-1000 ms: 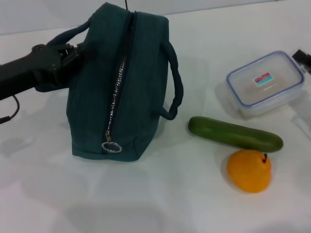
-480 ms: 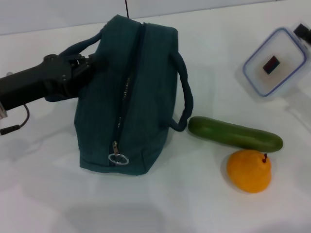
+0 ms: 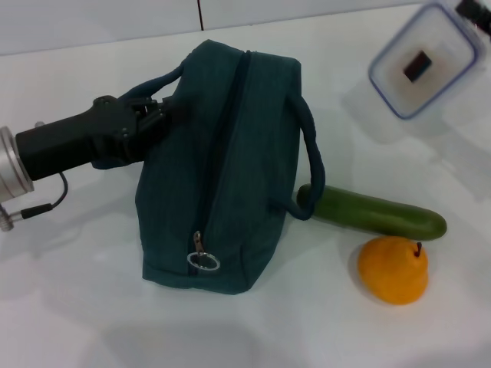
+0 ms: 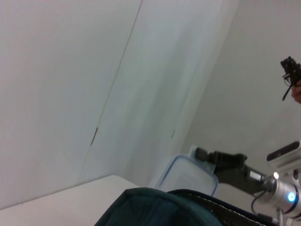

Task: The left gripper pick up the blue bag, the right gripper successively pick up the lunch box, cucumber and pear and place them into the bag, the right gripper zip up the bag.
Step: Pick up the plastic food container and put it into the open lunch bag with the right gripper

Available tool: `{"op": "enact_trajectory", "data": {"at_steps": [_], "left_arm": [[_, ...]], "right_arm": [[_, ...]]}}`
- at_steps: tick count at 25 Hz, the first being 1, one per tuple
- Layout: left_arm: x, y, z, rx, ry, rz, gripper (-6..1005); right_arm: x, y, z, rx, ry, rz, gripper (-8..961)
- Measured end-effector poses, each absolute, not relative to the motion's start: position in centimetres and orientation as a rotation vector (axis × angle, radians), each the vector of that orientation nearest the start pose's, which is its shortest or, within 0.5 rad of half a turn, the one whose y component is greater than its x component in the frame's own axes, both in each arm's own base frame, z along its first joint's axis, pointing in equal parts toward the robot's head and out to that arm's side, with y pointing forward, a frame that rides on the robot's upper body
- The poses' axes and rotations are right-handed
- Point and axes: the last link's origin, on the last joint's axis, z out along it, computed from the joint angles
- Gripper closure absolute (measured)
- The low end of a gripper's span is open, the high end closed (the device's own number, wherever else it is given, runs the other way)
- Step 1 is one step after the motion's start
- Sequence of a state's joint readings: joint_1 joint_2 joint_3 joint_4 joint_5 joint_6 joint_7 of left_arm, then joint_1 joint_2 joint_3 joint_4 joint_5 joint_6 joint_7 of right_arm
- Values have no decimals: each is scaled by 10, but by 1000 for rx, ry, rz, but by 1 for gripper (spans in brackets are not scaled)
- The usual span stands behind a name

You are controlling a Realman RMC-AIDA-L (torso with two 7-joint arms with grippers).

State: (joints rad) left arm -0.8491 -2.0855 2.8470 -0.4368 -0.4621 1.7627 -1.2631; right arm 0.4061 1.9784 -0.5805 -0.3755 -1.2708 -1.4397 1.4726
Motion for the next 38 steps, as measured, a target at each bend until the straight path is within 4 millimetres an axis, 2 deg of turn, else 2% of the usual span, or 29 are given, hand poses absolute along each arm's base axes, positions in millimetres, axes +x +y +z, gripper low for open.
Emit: {"op": "enact_trajectory", "data": {"at_steps": [5, 13, 19, 24, 27, 31, 35, 38], "left_arm": [[-215, 351, -9, -2684, -686, -1096, 946], [-217, 349, -10, -2679, -692, -1096, 946], [-217, 349, -10, -2677, -687, -1098, 946], [-214, 349, -12, -2678, -685, -1116, 946], [-212, 350, -13, -2682, -683, -1122, 946], [-211, 350, -15, -2682, -687, -1126, 946], [-212, 350, -14, -2678, -690, -1121, 946], [-213, 351, -14, -2676, -690, -1119, 946]], "right_arm": [[291, 350, 100, -1882, 980, 1487, 825], [225, 384, 111, -2079, 879, 1632, 817], [167, 402, 94, -2294, 789, 1645, 811], [134, 407, 76, -2425, 751, 1641, 807], [125, 407, 66, -2478, 747, 1619, 804], [123, 402, 53, -2541, 757, 1578, 800], [134, 392, 46, -2572, 794, 1545, 796], [145, 385, 49, -2559, 800, 1543, 793]]}}
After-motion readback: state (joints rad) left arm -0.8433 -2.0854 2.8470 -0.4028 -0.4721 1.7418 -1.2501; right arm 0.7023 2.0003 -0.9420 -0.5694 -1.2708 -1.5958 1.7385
